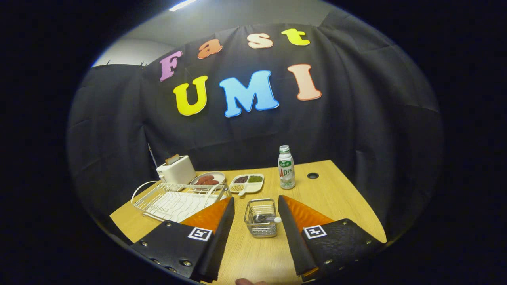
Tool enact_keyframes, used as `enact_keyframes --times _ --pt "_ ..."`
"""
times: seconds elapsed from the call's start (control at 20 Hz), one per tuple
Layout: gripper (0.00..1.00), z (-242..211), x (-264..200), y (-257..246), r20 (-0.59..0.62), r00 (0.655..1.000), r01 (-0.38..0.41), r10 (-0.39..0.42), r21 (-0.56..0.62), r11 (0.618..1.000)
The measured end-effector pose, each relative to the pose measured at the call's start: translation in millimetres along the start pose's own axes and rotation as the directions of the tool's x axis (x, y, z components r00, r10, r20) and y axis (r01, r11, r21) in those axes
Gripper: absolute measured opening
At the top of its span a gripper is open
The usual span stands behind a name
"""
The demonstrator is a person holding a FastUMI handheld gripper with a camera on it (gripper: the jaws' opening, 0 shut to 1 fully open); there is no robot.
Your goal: Take the plate from the dish rack, then take the spoon from the basket and place it into the plate.
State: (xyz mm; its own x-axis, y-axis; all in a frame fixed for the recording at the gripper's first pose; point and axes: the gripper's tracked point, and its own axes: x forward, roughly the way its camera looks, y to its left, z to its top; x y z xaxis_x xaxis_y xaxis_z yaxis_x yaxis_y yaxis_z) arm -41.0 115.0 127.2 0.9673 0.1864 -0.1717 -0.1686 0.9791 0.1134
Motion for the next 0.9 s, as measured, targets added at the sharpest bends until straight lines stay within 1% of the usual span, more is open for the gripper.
enact_keyframes --times 0.1,0.2,0.5,0.7,0.9 --pt "0.72 7.1 5.2 -10.1 0.085 0.996 0.011 -0.008 -0.034 0.999" --pt "0.72 1.9 12.5 -19.6 0.119 0.993 0.027 -0.019 -0.061 0.998" --pt "0.72 -31.7 45.2 -30.5 0.110 0.994 0.017 -0.011 -0.050 0.999" --pt "0.72 -64.1 74.5 -35.5 0.068 0.998 0.021 -0.017 -0.054 0.998" --pt "0.71 -70.8 91.2 -34.2 0.074 0.997 0.014 -0.010 -0.062 0.998"
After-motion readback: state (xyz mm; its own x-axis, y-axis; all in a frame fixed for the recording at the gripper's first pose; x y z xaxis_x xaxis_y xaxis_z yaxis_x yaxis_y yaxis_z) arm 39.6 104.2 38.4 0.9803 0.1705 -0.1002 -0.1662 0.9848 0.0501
